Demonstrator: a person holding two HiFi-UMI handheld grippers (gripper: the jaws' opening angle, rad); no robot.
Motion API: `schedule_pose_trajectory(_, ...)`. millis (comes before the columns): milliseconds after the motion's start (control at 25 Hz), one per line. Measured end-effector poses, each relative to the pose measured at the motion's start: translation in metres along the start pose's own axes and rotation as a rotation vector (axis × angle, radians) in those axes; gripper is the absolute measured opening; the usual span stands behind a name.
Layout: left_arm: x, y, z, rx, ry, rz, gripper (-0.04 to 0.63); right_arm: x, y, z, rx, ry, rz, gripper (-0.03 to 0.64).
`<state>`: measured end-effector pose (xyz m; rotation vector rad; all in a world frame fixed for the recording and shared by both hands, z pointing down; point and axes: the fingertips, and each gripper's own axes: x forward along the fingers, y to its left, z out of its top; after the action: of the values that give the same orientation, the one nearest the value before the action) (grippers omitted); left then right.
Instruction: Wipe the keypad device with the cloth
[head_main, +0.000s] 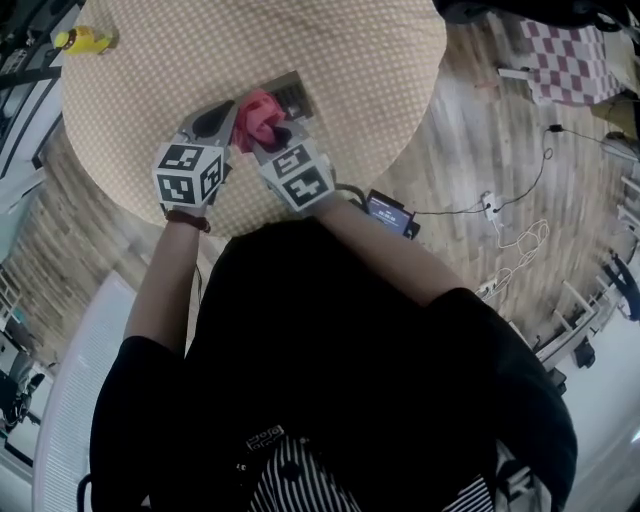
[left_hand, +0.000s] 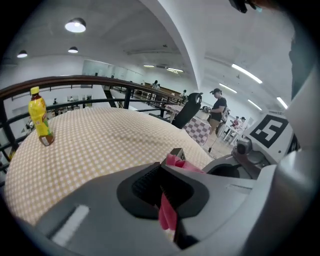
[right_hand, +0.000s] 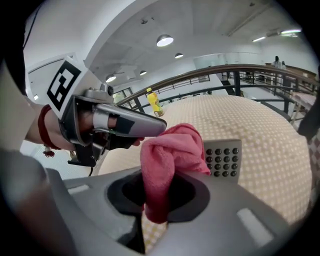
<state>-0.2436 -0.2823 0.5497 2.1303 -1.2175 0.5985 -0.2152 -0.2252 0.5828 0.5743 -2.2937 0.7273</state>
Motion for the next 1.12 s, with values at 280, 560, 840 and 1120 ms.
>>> schedule_pose_trajectory(280, 0.027, 0.007, -0.005, 0.012, 0.044, 0.002, -0.007, 0.014, -0.010, 0.002, -0.010, 0.027, -0.019, 0.075)
schedule_pose_trajectory(560, 0.034, 0.009, -0.003, 0.013, 0.068, 0.009, -0.006, 0.016, -0.015, -0.006, 0.007, 0.049, -0.031, 0.075)
schedule_pose_trajectory(840, 0.038, 0.009, -0.006, 0.034, 0.073, 0.012, -0.006, 0.017, -0.021, -0.032, 0.042, 0.091, -0.023, 0.075)
schedule_pose_trajectory(1120, 0.036, 0.010, -0.007, 0.032, 0.079, 0.033, -0.006, -0.002, -0.046, -0.022, 0.097, 0.033, -0.091, 0.075)
